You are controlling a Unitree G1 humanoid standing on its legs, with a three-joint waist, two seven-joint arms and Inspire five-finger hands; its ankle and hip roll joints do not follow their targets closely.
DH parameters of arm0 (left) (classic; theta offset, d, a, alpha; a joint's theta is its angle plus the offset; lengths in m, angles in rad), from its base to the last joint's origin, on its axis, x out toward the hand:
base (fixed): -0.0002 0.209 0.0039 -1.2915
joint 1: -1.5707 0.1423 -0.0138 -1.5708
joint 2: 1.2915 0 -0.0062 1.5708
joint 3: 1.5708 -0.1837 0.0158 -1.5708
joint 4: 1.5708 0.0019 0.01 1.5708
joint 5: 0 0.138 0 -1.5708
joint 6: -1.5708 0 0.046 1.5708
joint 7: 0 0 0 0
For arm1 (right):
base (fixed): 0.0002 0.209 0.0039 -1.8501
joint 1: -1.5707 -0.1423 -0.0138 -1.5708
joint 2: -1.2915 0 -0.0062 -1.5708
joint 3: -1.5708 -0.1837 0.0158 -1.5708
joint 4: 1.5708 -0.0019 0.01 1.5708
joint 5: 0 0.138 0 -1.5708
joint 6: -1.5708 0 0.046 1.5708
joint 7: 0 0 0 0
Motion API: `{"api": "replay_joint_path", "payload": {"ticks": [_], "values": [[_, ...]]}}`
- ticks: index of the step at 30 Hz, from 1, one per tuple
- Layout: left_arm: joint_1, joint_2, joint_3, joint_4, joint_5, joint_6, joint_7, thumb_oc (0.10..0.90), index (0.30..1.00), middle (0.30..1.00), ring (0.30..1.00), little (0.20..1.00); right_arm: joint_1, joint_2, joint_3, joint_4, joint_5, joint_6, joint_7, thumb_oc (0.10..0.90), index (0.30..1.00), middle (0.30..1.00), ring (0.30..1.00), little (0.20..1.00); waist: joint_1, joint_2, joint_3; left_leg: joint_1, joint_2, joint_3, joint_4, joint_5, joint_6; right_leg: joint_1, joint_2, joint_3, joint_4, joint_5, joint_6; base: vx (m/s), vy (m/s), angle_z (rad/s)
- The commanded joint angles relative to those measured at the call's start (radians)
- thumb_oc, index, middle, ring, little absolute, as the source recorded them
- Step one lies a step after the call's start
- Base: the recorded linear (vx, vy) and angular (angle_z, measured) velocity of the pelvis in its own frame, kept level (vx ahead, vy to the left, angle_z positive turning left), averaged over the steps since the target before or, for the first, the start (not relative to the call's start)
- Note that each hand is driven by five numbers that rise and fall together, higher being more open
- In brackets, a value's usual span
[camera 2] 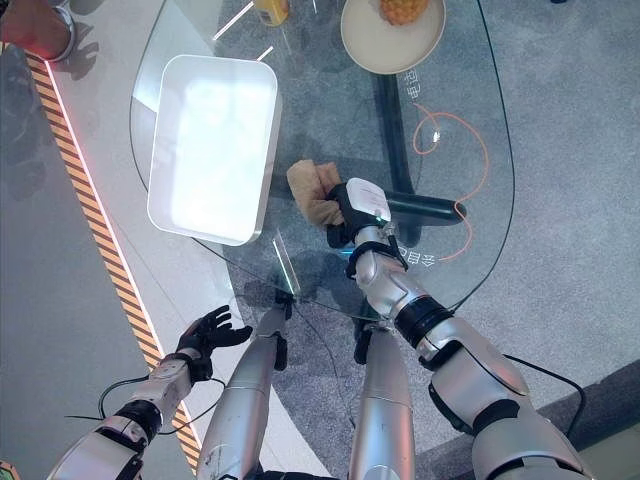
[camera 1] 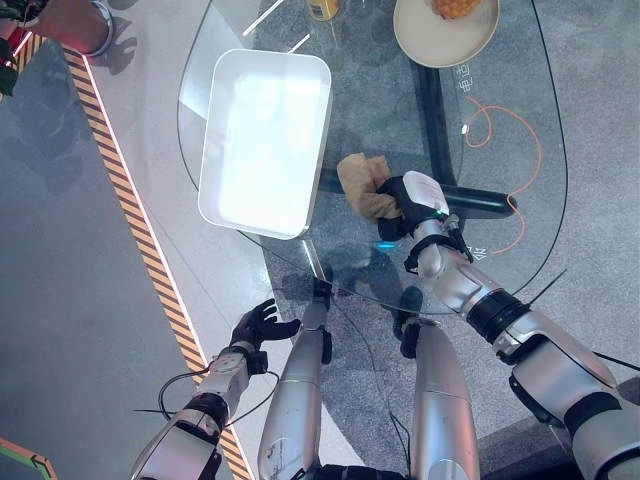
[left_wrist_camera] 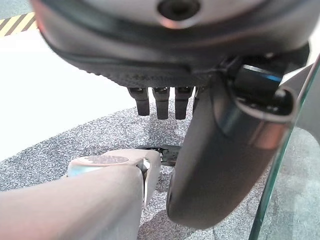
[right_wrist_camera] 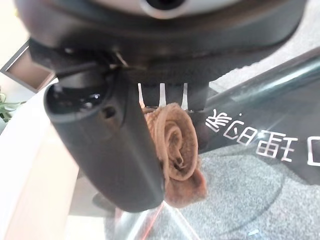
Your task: Wipe the table with a cloth and put it in the basket.
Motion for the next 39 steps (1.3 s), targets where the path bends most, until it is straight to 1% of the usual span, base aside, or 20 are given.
{"api": "replay_joint_path", "payload": {"ticks": [1, 2, 5, 7, 17, 20, 25, 26, 29, 31, 33, 35, 39], "values": [[0.03, -0.013, -0.001, 0.022, 0.004, -0.016, 0.02, 0.8, 0.9, 0.9, 0.9, 0.9, -0.011, 0.067, 0.052, -0.131, -0.051, -0.114, 0.06, 0.1, 0.3, 0.3, 0.3, 0.2, 0.004, 0.002, -0.018, 0.013, -0.096, 0.096, 0.124, -0.132, 0.056, 0.032, 0.014, -0.002, -0.236, 0.145, 0.046, 0.0, 0.0, 0.0], [0.03, -0.015, 0.0, 0.024, 0.004, -0.018, 0.02, 0.8, 0.9, 0.9, 0.9, 0.9, -0.007, 0.067, 0.054, -0.137, -0.055, -0.121, 0.078, 0.1, 0.3, 0.3, 0.3, 0.2, 0.002, 0.002, -0.018, 0.011, -0.096, 0.097, 0.124, -0.132, 0.056, 0.029, 0.015, -0.001, -0.234, 0.144, 0.046, 0.0, 0.0, 0.0], [0.028, -0.014, 0.001, 0.024, 0.002, -0.018, 0.019, 0.8, 0.9, 0.9, 0.9, 0.9, -0.004, 0.069, 0.063, -0.148, -0.067, -0.113, 0.094, 0.1, 0.3, 0.3, 0.3, 0.2, 0.001, 0.002, -0.018, 0.012, -0.097, 0.096, 0.125, -0.131, 0.055, 0.029, 0.015, 0.0, -0.234, 0.143, 0.045, 0.0, 0.0, 0.0], [0.027, -0.014, -0.002, 0.024, 0.001, -0.016, 0.018, 0.8, 0.9, 0.9, 0.9, 0.9, 0.002, 0.068, 0.074, -0.151, -0.064, -0.099, 0.087, 0.1, 0.3, 0.3, 0.3, 0.2, 0.001, 0.002, -0.018, 0.012, -0.096, 0.097, 0.125, -0.13, 0.054, 0.029, 0.014, 0.0, -0.234, 0.144, 0.045, 0.0, 0.0, 0.0], [0.017, -0.008, -0.005, 0.039, 0.004, -0.017, 0.013, 0.8, 0.9, 0.9, 0.9, 0.9, 0.002, 0.054, 0.076, -0.129, -0.063, -0.107, 0.071, 0.1, 0.3, 0.3, 0.3, 0.2, 0.003, -0.006, -0.018, 0.008, -0.09, 0.097, 0.124, -0.13, 0.054, 0.026, 0.013, -0.003, -0.236, 0.15, 0.05, 0.0, 0.0, 0.0], [0.011, -0.006, -0.01, 0.041, -0.003, -0.011, 0.015, 0.8, 0.9, 0.9, 0.9, 0.9, 0.0, 0.048, 0.075, -0.113, -0.058, -0.09, 0.045, 0.1, 0.3, 0.3, 0.3, 0.2, 0.002, -0.006, -0.018, 0.011, -0.092, 0.094, 0.12, -0.128, 0.056, 0.029, 0.015, -0.002, -0.237, 0.151, 0.051, 0.0, 0.0, 0.0], [0.004, -0.002, -0.014, 0.051, -0.008, -0.009, 0.01, 0.8, 0.9, 0.9, 0.9, 0.9, -0.005, 0.037, 0.055, -0.064, -0.053, -0.072, -0.024, 0.1, 0.3, 0.3, 0.3, 0.2, 0.003, -0.006, -0.018, 0.01, -0.09, 0.094, 0.125, -0.13, 0.058, 0.029, 0.012, -0.003, -0.234, 0.154, 0.053, 0.0, 0.0, 0.0], [0.003, 0.0, -0.016, 0.054, -0.01, -0.011, 0.01, 0.8, 0.9, 0.9, 0.9, 0.9, -0.008, 0.03, 0.045, -0.043, -0.047, -0.063, -0.062, 0.1, 0.3, 0.3, 0.3, 0.2, 0.004, -0.007, -0.018, 0.01, -0.089, 0.094, 0.127, -0.131, 0.059, 0.029, 0.012, -0.003, -0.232, 0.155, 0.054, 0.0, 0.0, 0.0], [-0.002, 0.003, -0.02, 0.061, -0.013, -0.011, 0.008, 0.8, 0.9, 0.9, 0.9, 0.9, -0.021, 0.017, 0.022, 0.011, -0.025, -0.06, -0.127, 0.1, 0.3, 0.3, 0.3, 0.2, 0.006, -0.006, -0.018, 0.009, -0.088, 0.093, 0.129, -0.133, 0.062, 0.029, 0.012, -0.004, -0.231, 0.158, 0.056, 0.0, 0.0, 0.0], [-0.009, 0.006, -0.022, 0.07, -0.018, -0.013, 0.004, 0.8, 0.9, 0.9, 0.9, 0.9, -0.042, 0.001, -0.004, 0.065, 0.01, -0.055, -0.206, 0.1, 0.3, 0.3, 0.3, 0.2, 0.007, -0.004, -0.018, 0.006, -0.086, 0.093, 0.132, -0.134, 0.063, 0.026, 0.011, -0.005, -0.228, 0.159, 0.058, 0.0, 0.0, 0.0], [-0.013, 0.008, -0.024, 0.076, -0.021, -0.012, 0.004, 0.8, 0.9, 0.9, 0.9, 0.9, -0.053, -0.009, -0.025, 0.098, 0.023, -0.058, -0.242, 0.1, 0.3, 0.3, 0.3, 0.2, 0.008, -0.005, -0.018, 0.004, -0.084, 0.093, 0.135, -0.136, 0.065, 0.024, 0.011, -0.005, -0.226, 0.162, 0.059, 0.0, -0.009, 0.02], [-0.016, 0.016, -0.025, 0.084, -0.025, -0.01, 0.003, 0.8, 0.9, 0.9, 0.9, 0.9, -0.076, -0.042, -0.071, 0.158, 0.071, -0.051, -0.341, 0.1, 0.3, 0.3, 0.3, 0.2, 0.01, -0.009, -0.018, -0.002, -0.08, 0.092, 0.145, -0.142, 0.068, 0.02, 0.012, -0.006, -0.218, 0.166, 0.063, 0.01, -0.029, 0.04], [-0.01, 0.023, -0.025, 0.086, -0.028, -0.013, 0.003, 0.8, 0.9, 0.9, 0.9, 0.9, -0.098, -0.078, -0.12, 0.22, 0.114, -0.058, -0.412, 0.1, 0.3, 0.3, 0.3, 0.2, 0.013, -0.012, -0.018, -0.01, -0.078, 0.088, 0.154, -0.149, 0.074, 0.014, 0.016, -0.005, -0.21, 0.167, 0.064, 0.0, 0.0, 0.0]]}}
